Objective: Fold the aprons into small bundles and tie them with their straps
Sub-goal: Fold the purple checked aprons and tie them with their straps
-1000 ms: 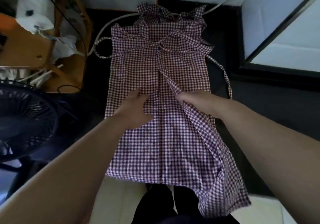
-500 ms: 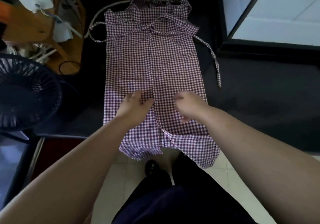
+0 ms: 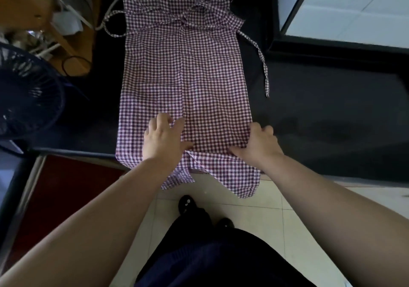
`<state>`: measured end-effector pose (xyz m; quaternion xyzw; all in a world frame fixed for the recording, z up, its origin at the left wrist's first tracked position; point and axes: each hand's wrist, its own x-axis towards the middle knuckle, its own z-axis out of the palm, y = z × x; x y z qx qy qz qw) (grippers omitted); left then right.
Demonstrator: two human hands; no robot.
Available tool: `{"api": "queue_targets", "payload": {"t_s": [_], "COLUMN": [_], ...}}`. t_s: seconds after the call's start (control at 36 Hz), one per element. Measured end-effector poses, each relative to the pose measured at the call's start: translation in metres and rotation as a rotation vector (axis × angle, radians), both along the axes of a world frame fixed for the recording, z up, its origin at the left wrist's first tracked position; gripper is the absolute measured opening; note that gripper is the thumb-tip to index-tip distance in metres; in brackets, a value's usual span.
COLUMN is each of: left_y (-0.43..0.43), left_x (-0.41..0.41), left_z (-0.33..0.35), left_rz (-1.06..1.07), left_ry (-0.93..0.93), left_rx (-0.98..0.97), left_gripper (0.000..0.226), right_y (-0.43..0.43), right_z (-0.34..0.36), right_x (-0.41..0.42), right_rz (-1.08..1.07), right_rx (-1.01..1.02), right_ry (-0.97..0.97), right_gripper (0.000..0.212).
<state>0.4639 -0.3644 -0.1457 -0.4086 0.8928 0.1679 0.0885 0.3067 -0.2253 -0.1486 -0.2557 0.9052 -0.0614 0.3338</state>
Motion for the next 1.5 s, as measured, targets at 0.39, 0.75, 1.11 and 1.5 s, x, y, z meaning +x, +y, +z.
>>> {"api": "queue_targets", "payload": {"t_s": [0.39,0.75,1.11,1.5], "left_y": [0.059,0.06,0.055,0.063], "left_x": [0.016,0.046,0.072,0.06], "left_z": [-0.01,-0.017,-0.012,-0.013], "left_rz": [0.037,0.288,0.461,0.304], "left_ry": [0.005,0.128,0.329,0.203], "left_rx": [0.224,0.195,0.101,0.236], "left_gripper": [0.079,0.053,0.041,0.04], "right_y": [0.057,0.068,0.066,0.025], "right_z": [-0.011,-0.018,-0.008,-0.021], "right_x": [0.014,0.01,0.039,0.06], "right_rz": [0.004,-0.22,0.21,0.44], "right_rx": [-0.239,-0.29,-0.31,-0.261], "right_ry": [0.017,0.209,0.269,0.177], "right_gripper": [0.059,0.031,0.033,0.04]}}
